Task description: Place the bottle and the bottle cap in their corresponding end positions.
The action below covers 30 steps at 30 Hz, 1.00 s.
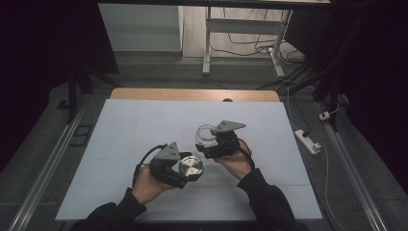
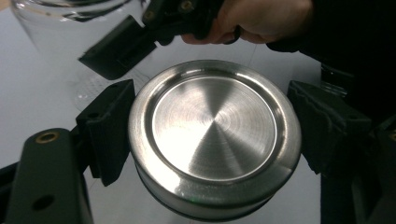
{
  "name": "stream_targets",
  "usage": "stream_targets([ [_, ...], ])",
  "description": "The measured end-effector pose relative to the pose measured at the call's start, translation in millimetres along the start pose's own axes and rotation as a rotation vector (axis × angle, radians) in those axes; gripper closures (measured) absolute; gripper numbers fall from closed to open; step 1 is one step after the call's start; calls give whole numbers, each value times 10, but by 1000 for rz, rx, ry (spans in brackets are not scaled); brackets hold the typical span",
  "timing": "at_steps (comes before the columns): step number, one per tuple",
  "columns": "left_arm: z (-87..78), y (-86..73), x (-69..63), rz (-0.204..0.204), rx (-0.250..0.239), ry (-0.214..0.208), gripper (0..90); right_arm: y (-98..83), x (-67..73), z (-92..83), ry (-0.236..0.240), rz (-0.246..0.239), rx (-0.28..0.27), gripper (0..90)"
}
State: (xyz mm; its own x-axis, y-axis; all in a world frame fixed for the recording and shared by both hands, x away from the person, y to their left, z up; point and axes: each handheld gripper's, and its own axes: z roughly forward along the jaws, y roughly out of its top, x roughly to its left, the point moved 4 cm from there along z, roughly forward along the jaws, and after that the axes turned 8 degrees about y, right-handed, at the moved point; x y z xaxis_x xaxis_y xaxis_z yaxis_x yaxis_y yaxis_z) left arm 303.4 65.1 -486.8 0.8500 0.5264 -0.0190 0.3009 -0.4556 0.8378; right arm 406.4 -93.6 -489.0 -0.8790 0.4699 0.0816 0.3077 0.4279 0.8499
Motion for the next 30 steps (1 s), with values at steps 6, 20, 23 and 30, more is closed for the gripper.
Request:
stream_targets([
  [6,116,-54,-10,6,4,2,206,37,-61,93,-1,5,-1,145],
  [20,306,-164,77,-1,-5,41,206,135,-209,371,-17,5,2,145],
  [23,382,-202,102,1,9,51,206,150,-252,449,-24,2,5,145],
  [30,502,-254,147,-3,36,62,206,160,-326,537,-29,1,-9,145],
])
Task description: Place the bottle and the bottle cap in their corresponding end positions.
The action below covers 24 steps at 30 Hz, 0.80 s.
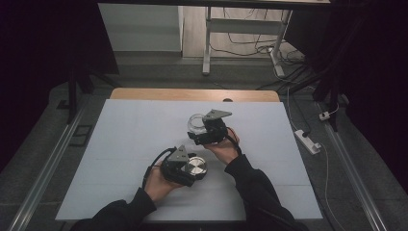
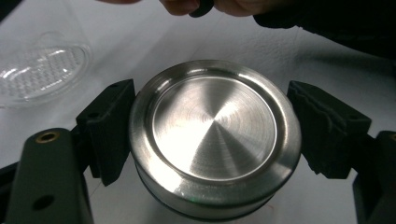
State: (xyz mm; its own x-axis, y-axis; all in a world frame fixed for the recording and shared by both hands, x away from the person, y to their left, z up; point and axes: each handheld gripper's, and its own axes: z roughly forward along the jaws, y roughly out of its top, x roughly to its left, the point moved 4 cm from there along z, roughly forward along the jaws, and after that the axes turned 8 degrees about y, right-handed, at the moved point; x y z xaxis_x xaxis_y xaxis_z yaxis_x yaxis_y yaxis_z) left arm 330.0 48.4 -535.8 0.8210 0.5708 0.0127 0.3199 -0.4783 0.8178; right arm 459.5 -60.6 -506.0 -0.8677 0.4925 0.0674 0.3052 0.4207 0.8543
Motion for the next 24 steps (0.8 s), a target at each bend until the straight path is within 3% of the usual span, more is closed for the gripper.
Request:
stream_targets([
  [8,171,-48,28,6,56,23,206,-42,-47,97,-13,-11,20,145],
  [24,290,-104,81,8,125,41,205,-124,-131,207,-27,-15,26,145],
])
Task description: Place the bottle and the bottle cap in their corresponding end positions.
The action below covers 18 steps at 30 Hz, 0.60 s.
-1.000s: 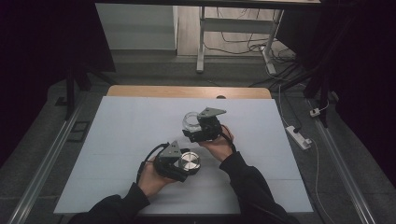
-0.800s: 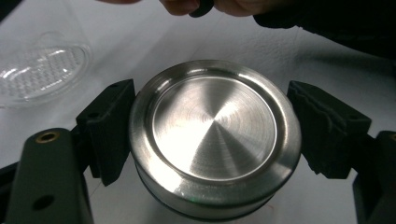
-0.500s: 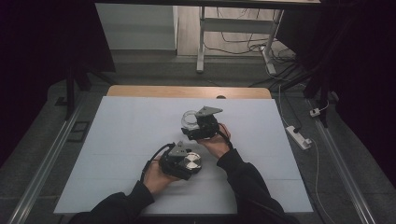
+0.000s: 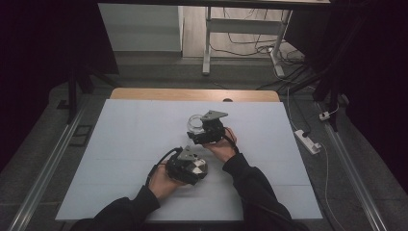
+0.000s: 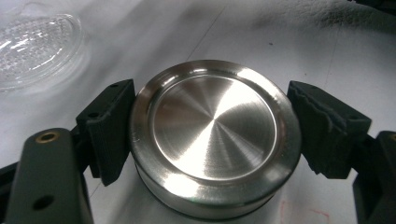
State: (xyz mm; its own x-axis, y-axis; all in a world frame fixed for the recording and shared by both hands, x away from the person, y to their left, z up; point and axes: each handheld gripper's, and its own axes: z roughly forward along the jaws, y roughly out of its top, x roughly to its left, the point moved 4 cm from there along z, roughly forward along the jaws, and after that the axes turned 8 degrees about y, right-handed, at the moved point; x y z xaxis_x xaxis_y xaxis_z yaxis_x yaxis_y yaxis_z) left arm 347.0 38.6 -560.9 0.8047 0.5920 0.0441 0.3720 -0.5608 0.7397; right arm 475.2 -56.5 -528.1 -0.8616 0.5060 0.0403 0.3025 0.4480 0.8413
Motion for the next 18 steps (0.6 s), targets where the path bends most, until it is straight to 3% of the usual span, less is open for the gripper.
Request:
stream_targets([
  [15,55,-30,-19,15,37,13,203,-64,-6,43,-1,-15,11,142],
  [18,73,-56,-13,39,74,11,201,-62,-2,39,-2,-13,21,142],
])
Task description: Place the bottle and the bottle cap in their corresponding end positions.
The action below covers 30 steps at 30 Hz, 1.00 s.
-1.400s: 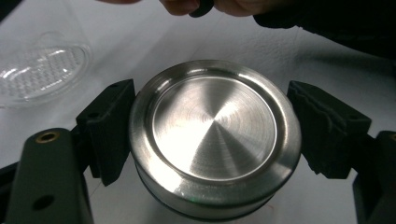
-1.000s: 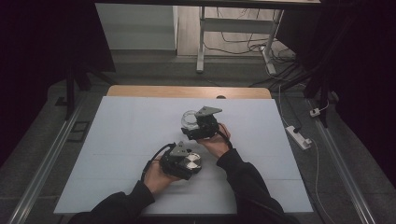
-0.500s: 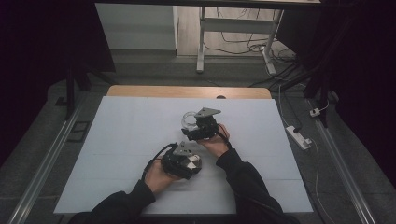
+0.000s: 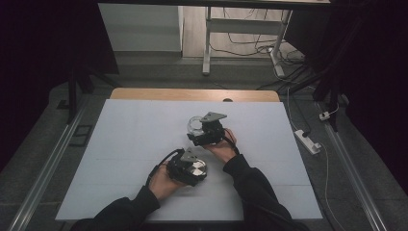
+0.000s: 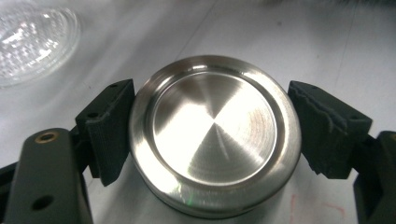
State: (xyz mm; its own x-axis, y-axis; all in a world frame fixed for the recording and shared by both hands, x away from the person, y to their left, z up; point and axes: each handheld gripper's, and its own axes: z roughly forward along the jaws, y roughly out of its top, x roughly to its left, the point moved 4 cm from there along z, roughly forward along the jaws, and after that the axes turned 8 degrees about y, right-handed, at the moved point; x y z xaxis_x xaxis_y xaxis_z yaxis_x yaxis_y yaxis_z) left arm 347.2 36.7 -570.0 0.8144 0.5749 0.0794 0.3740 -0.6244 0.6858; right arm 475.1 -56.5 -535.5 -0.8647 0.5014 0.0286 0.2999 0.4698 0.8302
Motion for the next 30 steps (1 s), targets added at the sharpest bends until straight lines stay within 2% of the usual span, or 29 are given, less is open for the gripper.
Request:
stream_targets([
  [1,10,-1,-5,-11,-1,-3,197,3,1,0,-3,2,5,141],
  [7,3,0,1,0,4,-3,192,17,7,-2,-8,30,24,133],
  [9,-3,4,2,1,3,0,161,26,7,-6,8,53,28,97],
  [13,-32,22,13,-24,-23,-10,125,35,26,-11,12,56,45,60],
  [17,-82,32,46,-60,-56,-37,94,47,37,-22,20,61,54,27],
  [22,-146,32,82,-71,-68,-53,41,56,54,-54,28,66,65,1],
  [30,-276,46,107,-100,-84,-72,24,78,57,-172,31,71,62,0],
])
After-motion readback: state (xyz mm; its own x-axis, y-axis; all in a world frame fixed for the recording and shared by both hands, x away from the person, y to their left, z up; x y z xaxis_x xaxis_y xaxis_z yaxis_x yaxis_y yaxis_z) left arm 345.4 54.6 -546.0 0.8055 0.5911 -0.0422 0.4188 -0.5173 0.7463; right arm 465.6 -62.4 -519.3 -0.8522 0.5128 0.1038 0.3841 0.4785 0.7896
